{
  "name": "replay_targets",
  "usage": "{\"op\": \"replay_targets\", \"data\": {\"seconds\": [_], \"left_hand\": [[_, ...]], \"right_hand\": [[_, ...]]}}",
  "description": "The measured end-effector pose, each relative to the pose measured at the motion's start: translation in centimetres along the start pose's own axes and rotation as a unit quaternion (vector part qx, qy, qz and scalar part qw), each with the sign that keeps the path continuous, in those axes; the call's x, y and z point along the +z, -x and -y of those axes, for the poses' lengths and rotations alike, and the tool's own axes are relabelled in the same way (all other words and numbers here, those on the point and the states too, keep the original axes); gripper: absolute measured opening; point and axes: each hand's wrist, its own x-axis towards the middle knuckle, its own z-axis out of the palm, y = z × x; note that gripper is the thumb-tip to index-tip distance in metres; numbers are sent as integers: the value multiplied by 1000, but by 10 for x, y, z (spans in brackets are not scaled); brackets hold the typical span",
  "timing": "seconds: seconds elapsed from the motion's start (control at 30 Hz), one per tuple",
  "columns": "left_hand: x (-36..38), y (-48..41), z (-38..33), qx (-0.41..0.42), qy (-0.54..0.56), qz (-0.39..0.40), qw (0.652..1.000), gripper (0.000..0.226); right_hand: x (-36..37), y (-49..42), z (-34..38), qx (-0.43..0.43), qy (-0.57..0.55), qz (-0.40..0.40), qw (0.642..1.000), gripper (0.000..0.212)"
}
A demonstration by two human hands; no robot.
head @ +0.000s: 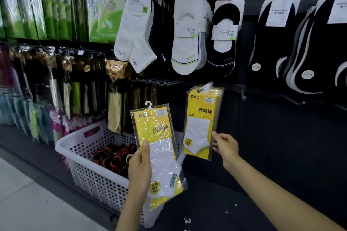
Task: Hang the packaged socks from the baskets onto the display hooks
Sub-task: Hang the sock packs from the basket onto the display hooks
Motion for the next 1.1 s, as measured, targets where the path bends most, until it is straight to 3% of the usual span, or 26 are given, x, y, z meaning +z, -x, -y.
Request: {"op": "replay_targets", "data": {"seconds": [0.17,0.3,0.4,0.53,0.63,0.83,0.97,1.1], "left_hand": [[11,6,-5,20,7,42,999,48],[21,12,-9,53,21,110,992,49],[26,16,-10,36,56,155,986,42],[37,20,-11,1,112,195,974,29],[47,26,-17,-5,137,221,966,33],[65,13,-13,-21,158,219,962,39],[74,-10,-6,-7,119,209,971,34],[85,-32,6,-17,71,204,976,44]], "right_hand": [[13,54,14,-19,10,229,973,25],[19,78,15,-38,9,318,947,26],[14,82,14,-61,-50,287,955,16],[0,71,19,-81,-95,159,979,11],[-7,57,28,-93,-93,94,987,9],[10,33,43,-136,-18,83,987,9],[24,11,43,-83,-15,67,994,11],[26,-9,33,6,-28,54,998,26]]}}
